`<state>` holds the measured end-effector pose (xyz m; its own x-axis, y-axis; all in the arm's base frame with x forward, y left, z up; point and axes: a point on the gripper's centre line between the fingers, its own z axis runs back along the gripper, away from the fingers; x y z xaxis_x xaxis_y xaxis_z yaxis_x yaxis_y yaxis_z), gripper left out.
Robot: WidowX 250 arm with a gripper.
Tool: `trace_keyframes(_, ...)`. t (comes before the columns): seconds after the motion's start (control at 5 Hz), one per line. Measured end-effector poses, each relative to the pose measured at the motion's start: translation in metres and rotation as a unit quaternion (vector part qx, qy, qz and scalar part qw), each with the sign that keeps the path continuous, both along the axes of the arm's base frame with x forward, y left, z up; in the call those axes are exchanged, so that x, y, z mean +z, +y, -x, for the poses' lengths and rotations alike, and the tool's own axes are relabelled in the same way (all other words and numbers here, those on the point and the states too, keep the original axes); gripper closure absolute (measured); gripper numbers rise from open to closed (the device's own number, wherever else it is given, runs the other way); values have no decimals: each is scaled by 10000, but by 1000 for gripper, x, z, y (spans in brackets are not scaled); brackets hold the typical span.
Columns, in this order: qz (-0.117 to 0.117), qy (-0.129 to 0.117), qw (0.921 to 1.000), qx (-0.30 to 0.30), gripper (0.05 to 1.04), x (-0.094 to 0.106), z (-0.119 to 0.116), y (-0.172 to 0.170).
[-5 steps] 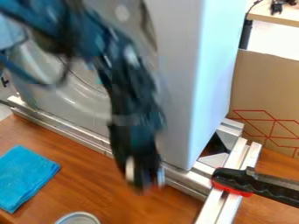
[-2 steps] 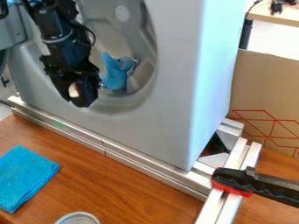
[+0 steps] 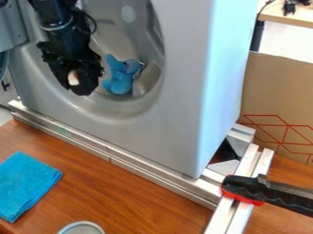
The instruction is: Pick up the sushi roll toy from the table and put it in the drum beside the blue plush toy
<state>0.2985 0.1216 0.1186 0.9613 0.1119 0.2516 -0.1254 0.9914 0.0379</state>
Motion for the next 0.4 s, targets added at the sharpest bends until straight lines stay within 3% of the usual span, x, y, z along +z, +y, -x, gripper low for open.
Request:
trace_keyframes(0.2,-121,-240,9996,-8,443,15,-14,5)
trace_keyframes(0.4,-153,-67,9999,-4,442,5,-27,15)
